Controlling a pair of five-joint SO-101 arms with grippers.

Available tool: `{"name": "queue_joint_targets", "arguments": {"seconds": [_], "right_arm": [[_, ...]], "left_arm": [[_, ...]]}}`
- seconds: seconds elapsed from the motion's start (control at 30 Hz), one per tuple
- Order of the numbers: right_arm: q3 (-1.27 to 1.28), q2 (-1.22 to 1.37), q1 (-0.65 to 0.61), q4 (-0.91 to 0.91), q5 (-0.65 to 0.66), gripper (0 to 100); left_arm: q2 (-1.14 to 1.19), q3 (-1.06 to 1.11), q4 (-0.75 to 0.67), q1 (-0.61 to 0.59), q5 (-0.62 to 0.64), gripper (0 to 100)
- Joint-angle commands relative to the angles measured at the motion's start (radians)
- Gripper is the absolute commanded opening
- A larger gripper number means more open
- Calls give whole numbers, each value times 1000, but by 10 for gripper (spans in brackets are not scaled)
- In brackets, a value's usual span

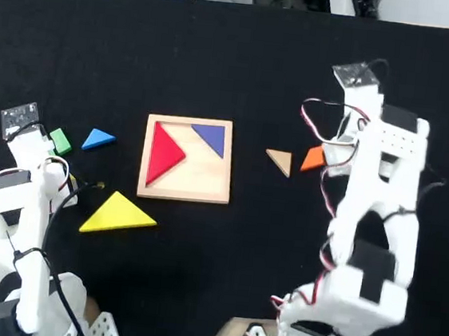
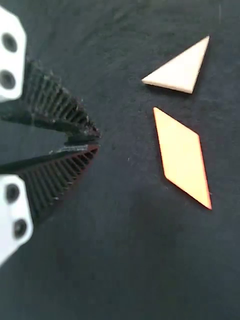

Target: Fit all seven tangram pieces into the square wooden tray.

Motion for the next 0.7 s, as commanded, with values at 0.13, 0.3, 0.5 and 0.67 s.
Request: {"name": "queue_joint_targets", "arguments": {"seconds": [0.13, 0.3, 0.5, 0.67], "right_arm": [[-260, 236, -98, 64, -552, 213], [-453, 371, -133, 140, -792, 292], [-651, 495, -117, 140, -934, 246], [-750, 610, -112, 141, -979, 246]], "left_arm": [[-18, -7, -14, -1, 9, 120], [-18, -5, -14, 1, 8, 120], [-18, -5, -14, 1, 8, 120], [-18, -5, -12, 1, 6, 120]]}}
